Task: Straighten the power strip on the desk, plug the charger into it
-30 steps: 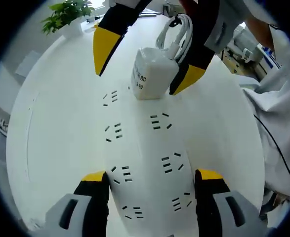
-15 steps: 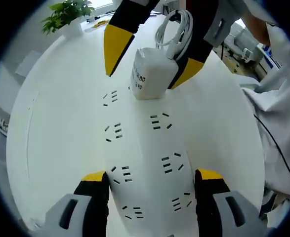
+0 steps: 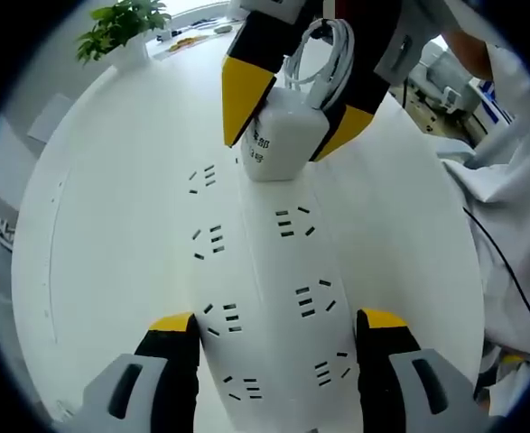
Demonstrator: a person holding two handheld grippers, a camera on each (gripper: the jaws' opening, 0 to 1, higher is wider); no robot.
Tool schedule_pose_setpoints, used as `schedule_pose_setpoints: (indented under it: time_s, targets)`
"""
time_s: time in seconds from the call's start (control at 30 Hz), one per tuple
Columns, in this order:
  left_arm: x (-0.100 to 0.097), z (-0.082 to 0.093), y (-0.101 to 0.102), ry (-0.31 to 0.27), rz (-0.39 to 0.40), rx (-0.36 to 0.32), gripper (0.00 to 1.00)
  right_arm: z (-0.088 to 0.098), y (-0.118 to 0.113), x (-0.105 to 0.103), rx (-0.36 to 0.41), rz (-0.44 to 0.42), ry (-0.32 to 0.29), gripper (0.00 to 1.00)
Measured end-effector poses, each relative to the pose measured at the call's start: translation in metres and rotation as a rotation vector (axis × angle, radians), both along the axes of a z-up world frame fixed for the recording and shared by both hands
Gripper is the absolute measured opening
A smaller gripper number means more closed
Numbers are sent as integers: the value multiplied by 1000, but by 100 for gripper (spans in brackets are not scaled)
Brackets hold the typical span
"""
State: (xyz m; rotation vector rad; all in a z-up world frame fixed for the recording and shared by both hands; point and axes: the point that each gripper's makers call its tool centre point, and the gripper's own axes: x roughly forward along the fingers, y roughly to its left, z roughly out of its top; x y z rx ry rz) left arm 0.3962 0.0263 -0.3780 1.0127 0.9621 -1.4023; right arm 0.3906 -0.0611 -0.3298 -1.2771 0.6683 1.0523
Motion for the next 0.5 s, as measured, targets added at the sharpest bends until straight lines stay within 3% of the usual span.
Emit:
schedule_pose_setpoints:
  time_s: [0.5]
  targets:
    - [-5,0,-2,1,-58,-8,71,2,0,-17,24,-92,33,28]
